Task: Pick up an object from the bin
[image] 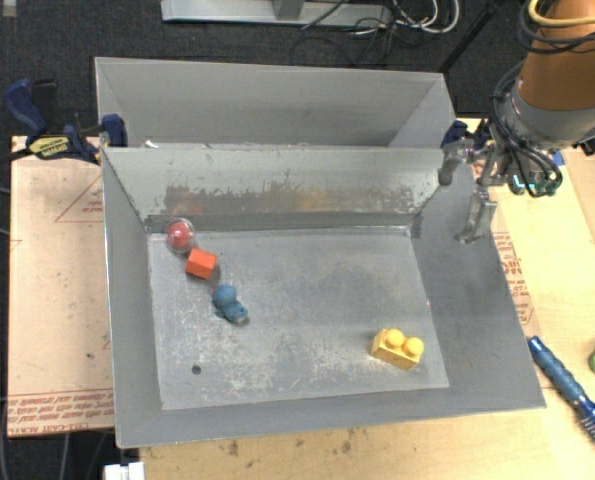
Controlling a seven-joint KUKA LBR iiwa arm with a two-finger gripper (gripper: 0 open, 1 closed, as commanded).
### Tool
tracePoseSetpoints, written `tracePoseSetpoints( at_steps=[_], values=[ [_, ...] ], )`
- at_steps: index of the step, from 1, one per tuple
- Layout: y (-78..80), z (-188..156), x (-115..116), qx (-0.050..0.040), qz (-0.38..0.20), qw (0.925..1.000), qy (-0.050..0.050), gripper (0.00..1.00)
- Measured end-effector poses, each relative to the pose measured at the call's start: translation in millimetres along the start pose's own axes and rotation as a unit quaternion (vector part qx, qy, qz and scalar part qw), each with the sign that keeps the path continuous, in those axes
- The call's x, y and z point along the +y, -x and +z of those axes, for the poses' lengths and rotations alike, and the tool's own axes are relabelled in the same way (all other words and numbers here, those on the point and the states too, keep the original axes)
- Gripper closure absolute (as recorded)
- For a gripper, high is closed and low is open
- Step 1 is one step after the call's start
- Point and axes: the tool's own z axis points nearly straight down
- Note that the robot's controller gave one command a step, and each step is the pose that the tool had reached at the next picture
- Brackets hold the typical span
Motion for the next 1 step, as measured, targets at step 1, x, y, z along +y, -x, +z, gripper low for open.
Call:
tracePoseSetpoints(
  at_steps=[1],
  values=[
    [-106.0, 173.1, 23.6, 0.0004, -0.133, 0.9911, 0.001, 0.0]
  ],
)
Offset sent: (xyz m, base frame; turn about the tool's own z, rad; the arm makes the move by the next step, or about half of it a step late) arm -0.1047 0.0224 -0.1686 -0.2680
